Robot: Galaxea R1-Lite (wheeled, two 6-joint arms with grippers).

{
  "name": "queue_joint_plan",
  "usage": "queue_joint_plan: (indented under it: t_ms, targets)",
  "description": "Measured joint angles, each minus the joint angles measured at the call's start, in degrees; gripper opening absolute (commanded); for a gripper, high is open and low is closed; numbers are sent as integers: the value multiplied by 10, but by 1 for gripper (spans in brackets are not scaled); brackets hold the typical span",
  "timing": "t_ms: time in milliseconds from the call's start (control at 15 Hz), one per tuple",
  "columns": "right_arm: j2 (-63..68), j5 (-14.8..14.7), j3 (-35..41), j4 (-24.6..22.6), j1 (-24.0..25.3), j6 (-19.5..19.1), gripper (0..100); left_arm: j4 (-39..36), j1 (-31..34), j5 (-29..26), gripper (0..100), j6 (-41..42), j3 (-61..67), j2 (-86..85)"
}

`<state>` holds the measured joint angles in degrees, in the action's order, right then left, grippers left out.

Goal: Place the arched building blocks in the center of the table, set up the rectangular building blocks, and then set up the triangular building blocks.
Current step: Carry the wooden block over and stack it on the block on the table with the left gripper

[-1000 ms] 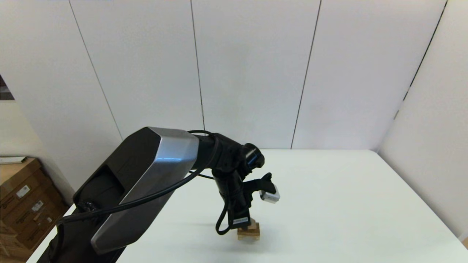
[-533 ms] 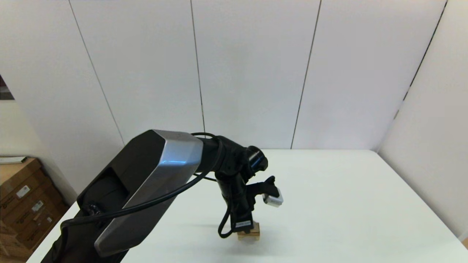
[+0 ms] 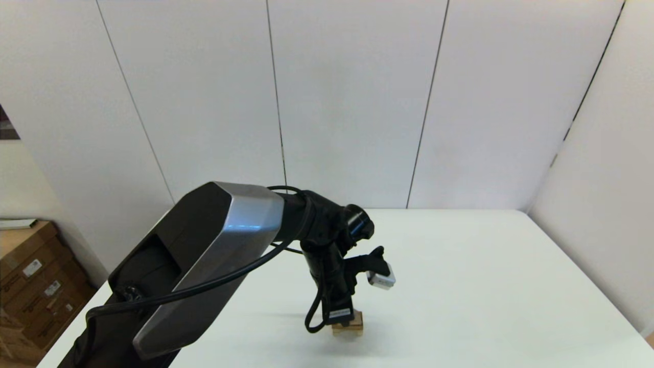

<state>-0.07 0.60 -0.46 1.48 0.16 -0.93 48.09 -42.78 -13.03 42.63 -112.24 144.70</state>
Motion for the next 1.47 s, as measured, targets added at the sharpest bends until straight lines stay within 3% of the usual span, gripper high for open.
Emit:
queue_joint_plan:
  t_ms: [1467]
  targets:
    - [0,0,0,0,0,0,100,-1,2,2,0,10,-1,2]
